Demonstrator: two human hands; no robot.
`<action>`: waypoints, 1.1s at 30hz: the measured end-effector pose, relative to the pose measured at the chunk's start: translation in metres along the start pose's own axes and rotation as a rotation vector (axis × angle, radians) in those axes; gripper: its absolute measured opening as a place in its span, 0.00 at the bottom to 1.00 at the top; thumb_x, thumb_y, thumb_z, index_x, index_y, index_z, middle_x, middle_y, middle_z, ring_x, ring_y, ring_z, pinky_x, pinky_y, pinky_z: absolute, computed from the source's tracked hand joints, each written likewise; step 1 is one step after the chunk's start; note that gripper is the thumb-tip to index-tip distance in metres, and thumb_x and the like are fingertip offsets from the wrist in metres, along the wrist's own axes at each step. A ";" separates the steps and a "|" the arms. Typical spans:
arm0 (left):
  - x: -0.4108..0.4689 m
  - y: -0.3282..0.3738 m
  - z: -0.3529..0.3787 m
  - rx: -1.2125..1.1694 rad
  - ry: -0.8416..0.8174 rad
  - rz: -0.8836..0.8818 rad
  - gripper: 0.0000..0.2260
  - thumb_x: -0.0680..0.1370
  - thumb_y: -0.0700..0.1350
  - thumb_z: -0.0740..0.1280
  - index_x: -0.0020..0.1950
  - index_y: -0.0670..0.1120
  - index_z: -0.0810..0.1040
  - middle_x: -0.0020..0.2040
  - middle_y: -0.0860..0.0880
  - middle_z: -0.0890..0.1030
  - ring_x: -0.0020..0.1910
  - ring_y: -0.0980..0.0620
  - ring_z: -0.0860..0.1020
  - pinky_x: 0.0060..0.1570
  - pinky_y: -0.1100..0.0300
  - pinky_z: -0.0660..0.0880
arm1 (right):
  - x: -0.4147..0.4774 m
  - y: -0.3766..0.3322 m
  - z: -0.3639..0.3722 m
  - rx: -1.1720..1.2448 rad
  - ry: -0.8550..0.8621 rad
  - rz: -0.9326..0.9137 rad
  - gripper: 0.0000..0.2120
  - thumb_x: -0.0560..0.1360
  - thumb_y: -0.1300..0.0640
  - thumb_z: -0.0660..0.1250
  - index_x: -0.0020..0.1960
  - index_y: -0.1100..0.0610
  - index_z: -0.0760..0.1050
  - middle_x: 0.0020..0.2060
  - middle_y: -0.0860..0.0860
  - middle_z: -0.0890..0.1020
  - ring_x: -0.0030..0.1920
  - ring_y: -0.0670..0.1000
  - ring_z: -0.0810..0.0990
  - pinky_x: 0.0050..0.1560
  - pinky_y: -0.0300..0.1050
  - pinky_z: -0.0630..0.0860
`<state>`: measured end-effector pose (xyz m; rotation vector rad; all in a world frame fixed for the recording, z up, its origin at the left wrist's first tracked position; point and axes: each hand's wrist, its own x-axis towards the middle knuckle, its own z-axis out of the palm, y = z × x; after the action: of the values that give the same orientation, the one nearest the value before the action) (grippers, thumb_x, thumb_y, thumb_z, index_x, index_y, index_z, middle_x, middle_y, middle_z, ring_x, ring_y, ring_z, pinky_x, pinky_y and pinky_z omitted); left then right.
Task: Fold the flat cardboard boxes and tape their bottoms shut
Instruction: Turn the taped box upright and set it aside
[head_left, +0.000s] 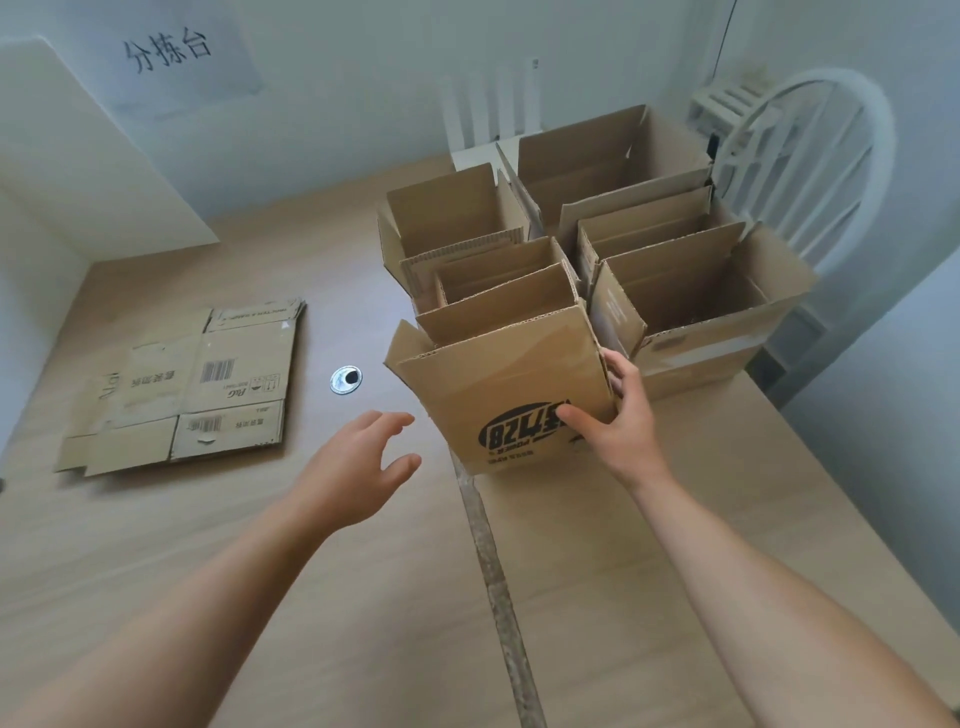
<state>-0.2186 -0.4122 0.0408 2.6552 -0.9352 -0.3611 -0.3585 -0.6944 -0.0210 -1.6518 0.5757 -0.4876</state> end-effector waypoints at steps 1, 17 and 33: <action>0.003 0.001 0.001 0.002 0.000 -0.007 0.21 0.79 0.54 0.66 0.71 0.53 0.71 0.63 0.55 0.75 0.62 0.54 0.73 0.59 0.56 0.71 | 0.005 0.001 -0.001 -0.010 -0.015 -0.007 0.37 0.66 0.43 0.80 0.66 0.29 0.62 0.67 0.46 0.74 0.66 0.51 0.74 0.59 0.59 0.79; 0.038 0.031 0.036 -0.151 -0.029 -0.107 0.22 0.77 0.55 0.67 0.69 0.53 0.68 0.64 0.52 0.72 0.61 0.53 0.75 0.51 0.59 0.67 | 0.026 0.038 0.001 0.007 0.013 0.160 0.39 0.67 0.48 0.79 0.72 0.41 0.62 0.67 0.47 0.75 0.69 0.48 0.72 0.71 0.55 0.69; 0.040 0.040 0.050 -0.297 -0.015 -0.245 0.27 0.78 0.54 0.68 0.75 0.50 0.65 0.66 0.50 0.75 0.57 0.52 0.76 0.53 0.58 0.70 | -0.003 0.012 0.012 -0.310 0.243 0.234 0.20 0.76 0.48 0.72 0.62 0.57 0.73 0.56 0.52 0.75 0.58 0.54 0.76 0.56 0.45 0.70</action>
<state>-0.2270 -0.4774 0.0040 2.4945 -0.5118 -0.5317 -0.3543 -0.6845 -0.0345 -1.7987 1.0553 -0.4450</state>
